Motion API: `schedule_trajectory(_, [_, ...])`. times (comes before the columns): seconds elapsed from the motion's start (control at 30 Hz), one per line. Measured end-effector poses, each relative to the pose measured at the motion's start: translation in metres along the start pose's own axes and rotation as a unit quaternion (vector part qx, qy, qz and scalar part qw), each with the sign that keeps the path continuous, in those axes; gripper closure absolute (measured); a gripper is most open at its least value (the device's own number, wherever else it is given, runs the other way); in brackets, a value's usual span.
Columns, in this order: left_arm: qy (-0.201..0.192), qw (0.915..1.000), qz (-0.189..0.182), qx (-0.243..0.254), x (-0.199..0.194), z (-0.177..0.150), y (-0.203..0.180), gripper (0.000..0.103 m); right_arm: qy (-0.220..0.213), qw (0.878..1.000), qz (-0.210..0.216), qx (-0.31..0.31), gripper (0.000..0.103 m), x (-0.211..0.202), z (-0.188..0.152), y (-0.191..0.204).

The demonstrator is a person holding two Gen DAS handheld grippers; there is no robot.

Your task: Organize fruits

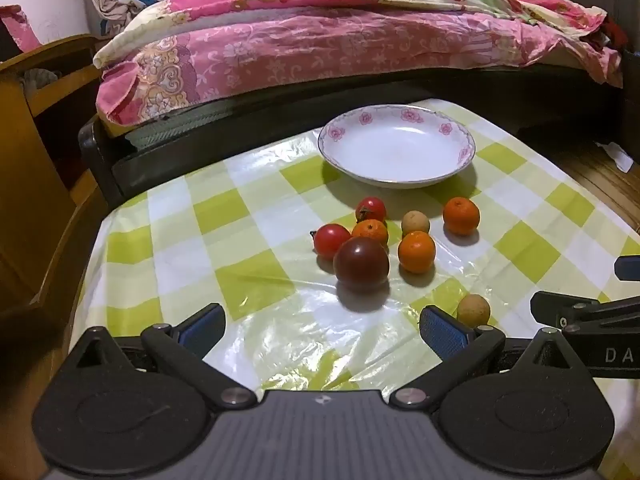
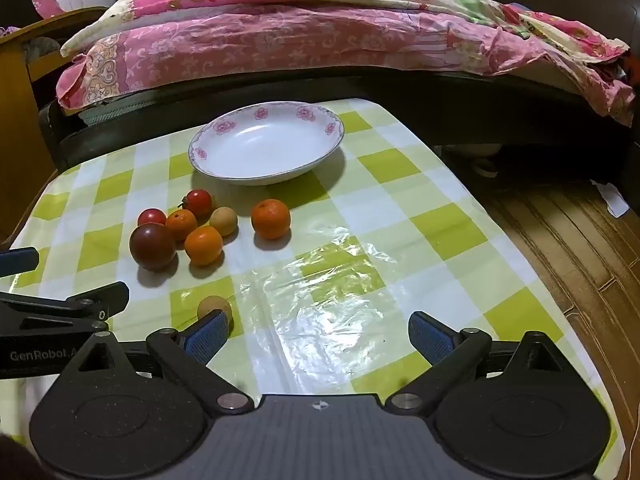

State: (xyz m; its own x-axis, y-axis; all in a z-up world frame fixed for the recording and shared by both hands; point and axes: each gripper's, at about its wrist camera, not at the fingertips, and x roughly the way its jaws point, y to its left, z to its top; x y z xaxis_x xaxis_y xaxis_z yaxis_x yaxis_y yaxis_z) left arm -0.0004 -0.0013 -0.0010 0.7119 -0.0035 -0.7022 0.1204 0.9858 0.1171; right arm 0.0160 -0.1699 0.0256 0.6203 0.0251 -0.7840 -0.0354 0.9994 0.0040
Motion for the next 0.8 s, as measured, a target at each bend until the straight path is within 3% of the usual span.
schedule_trajectory(0.8, [0.008,0.9999,-0.002,-0.008,0.006,-0.003,0.003,0.0,0.01,1.0,0.001,-0.004,0.013,0.004,-0.002,0.005])
